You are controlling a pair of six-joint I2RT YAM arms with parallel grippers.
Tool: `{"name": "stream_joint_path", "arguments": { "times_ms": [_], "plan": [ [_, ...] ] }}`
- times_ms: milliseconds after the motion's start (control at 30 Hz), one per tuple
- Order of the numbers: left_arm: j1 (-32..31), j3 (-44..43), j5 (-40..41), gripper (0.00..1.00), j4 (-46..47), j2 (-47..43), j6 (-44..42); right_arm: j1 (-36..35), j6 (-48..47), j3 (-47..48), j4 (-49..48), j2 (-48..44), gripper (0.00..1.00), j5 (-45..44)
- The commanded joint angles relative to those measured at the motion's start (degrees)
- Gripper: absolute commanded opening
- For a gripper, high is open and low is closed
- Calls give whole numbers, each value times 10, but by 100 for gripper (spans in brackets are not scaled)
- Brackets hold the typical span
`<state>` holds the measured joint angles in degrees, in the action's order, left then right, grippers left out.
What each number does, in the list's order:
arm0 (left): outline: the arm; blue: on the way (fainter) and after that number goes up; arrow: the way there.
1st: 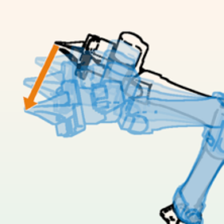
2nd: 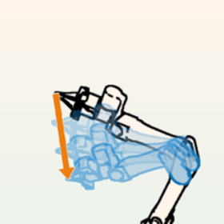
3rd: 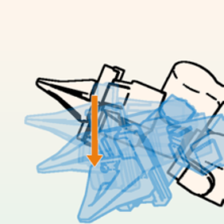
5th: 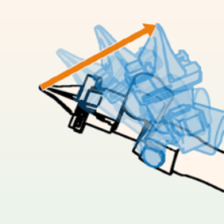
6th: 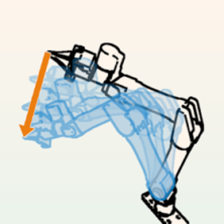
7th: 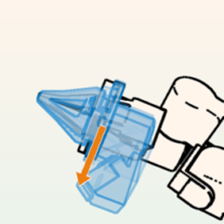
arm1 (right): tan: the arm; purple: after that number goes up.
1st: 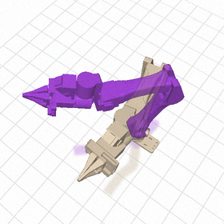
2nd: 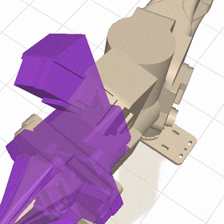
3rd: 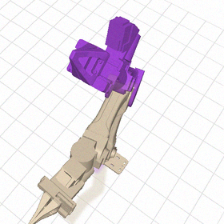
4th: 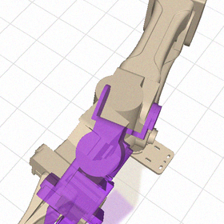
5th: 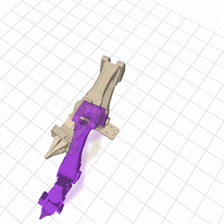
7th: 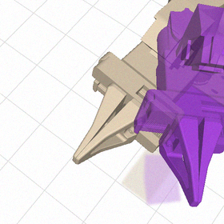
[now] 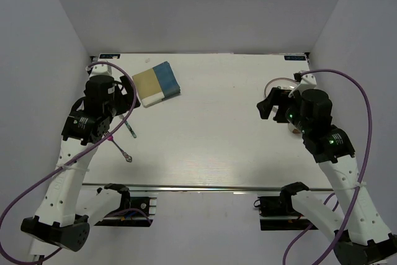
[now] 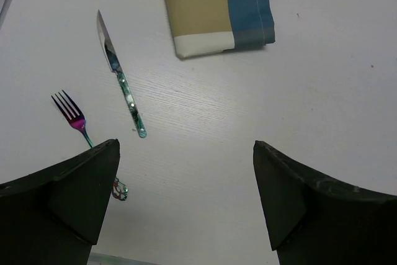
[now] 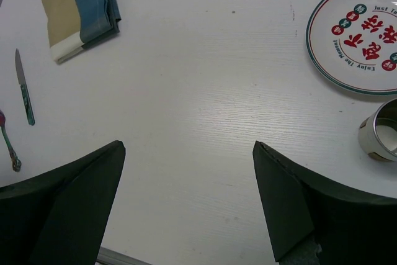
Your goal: Set the dinner table for one person
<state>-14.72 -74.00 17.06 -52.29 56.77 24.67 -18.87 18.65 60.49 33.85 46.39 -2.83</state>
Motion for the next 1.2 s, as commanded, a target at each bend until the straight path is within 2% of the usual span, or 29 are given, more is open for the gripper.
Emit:
{"name": "stream_joint_path", "arguments": {
  "times_ms": [0, 133, 233, 333, 467, 500, 600, 767, 833, 867, 900, 933, 1167],
  "plan": [
    [2, 1, -11, 98, 1, -10, -1, 1, -8, 13, -35, -14, 89, -1],
    [2, 3, -17, 98, 9, -11, -11, 1, -11, 17, -33, -12, 89, 6],
    [2, 5, -54, 98, 22, 0, -23, 1, -12, 12, -39, -11, 89, 22],
    [-4, 4, -84, 98, 44, 37, -31, 2, -13, -19, -90, -31, 89, 93],
    [-4, -56, -103, 98, 23, 168, -34, 2, -5, -48, -126, -28, 89, 162],
    [-10, -73, -109, 98, 18, 235, -37, 1, -8, -48, -127, -25, 89, 171],
    [-23, -142, -96, 98, 11, 356, -37, 1, -10, -54, -130, -15, 89, 183],
    [-35, -334, -71, 98, -3, 503, -54, 2, 1, -75, -137, -14, 89, 177],
    [-41, -407, -80, 98, -23, 596, -68, 2, 3, -84, -139, -11, 89, 179],
    [-41, -488, -84, 98, -38, 631, -83, 2, 3, -86, -141, -11, 89, 182],
    [-48, -529, -89, 98, -53, 695, -88, 2, 5, -90, -141, -10, 89, 185],
    [-53, -551, -90, 98, -55, 713, -95, 2, 4, -92, -141, -9, 89, 189],
    [-65, -522, -77, 97, 13, 773, -87, 1, 6, -121, -154, -14, 89, 202]
  ]
}}
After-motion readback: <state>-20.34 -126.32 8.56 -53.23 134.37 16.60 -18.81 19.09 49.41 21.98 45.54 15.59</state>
